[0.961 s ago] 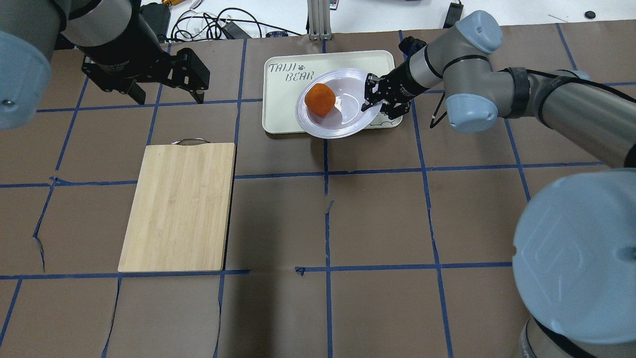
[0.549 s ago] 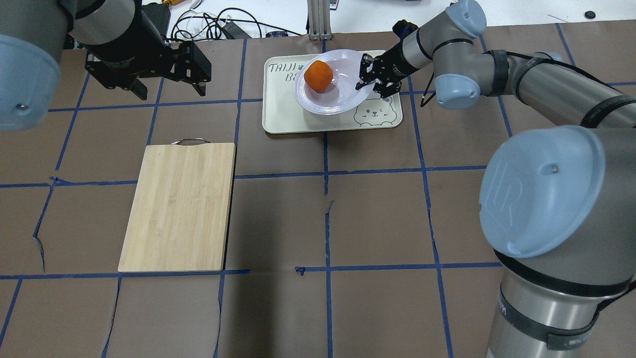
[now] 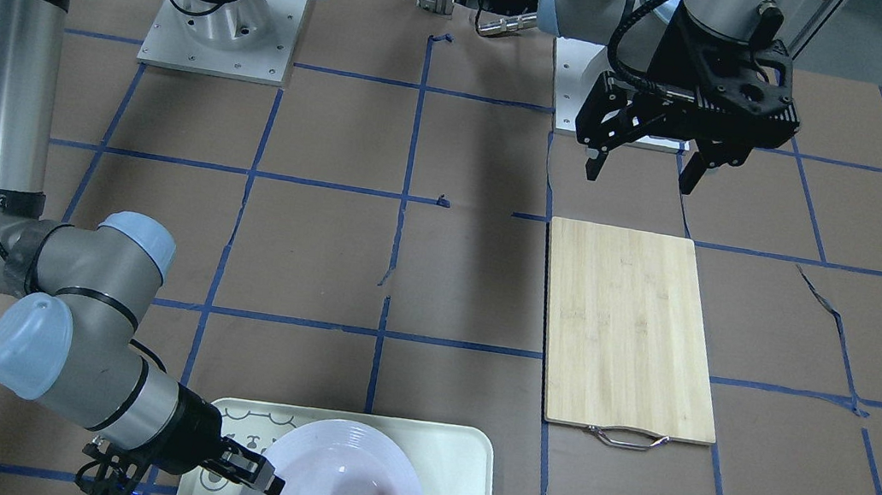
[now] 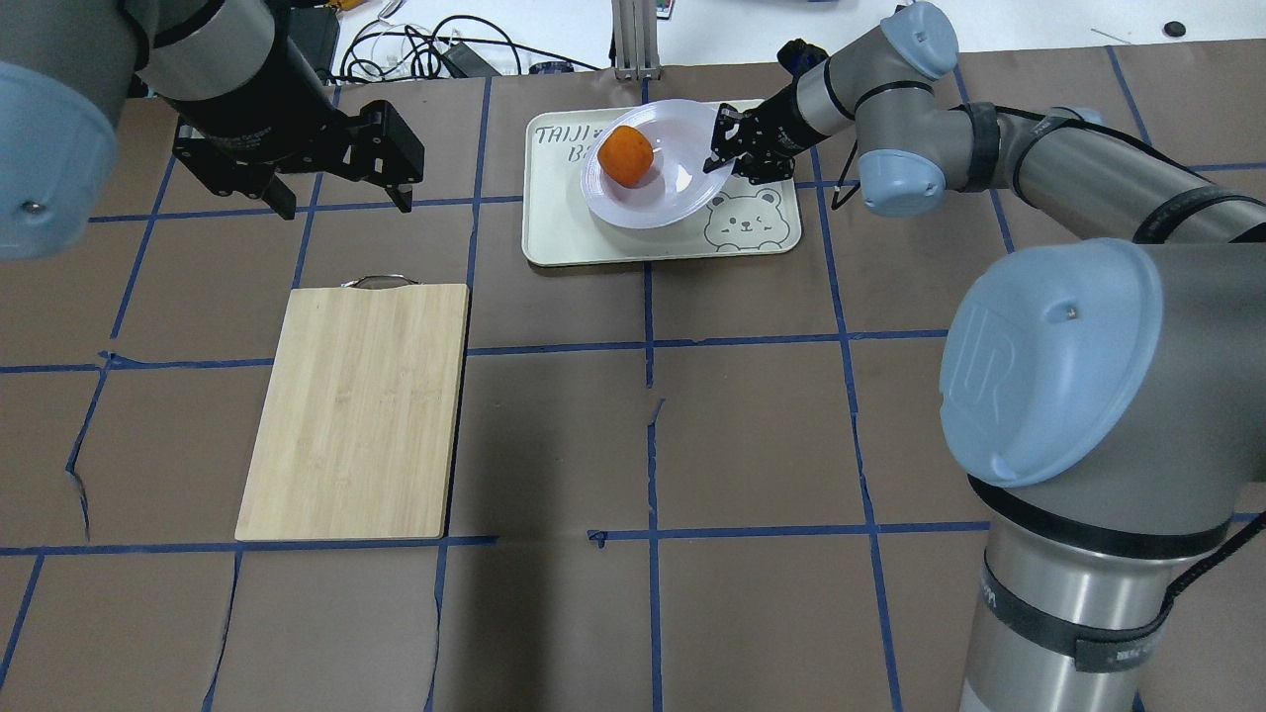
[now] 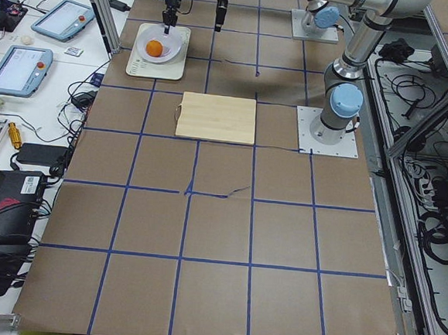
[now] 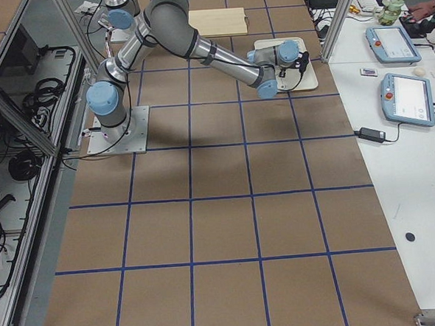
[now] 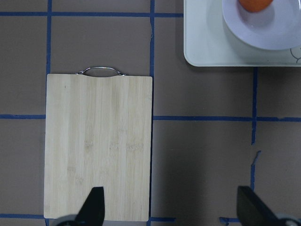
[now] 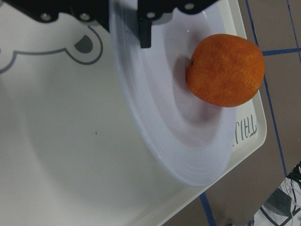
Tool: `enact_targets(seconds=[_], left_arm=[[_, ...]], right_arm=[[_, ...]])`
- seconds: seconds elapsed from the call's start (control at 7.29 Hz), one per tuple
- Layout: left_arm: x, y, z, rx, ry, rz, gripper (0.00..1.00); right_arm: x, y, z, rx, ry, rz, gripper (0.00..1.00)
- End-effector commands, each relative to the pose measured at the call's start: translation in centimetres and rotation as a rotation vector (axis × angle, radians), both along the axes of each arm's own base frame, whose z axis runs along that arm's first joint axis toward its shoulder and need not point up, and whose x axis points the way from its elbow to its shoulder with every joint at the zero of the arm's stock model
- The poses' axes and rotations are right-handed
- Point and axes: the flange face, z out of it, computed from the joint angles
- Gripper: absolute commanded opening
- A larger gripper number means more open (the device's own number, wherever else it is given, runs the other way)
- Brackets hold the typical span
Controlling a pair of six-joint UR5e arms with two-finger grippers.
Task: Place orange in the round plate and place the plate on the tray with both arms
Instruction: 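Open the right gripper and release the plate rim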
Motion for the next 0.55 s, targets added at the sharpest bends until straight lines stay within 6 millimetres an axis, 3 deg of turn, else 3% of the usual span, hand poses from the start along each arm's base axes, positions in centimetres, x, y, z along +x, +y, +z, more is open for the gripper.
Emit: enact_targets(seconds=[0.0, 0.14, 0.41], left_arm=[[0.1, -0.4, -0.3, 0.0, -0.001, -0.039, 1.0], [0.1, -0.4, -0.3, 0.0, -0.009, -0.041, 1.0], [0.2, -0.3, -0.3, 0.001, -0.011, -0.041, 1.0]], right_arm=[[-1.0, -0.2, 0.8, -0.017, 0.012, -0.007, 0.56], [-4.1, -0.6, 1.7, -0.034, 0.05, -0.035, 0.59], [-6.7, 1.0, 5.1, -0.006, 0.287, 0.014, 0.62]])
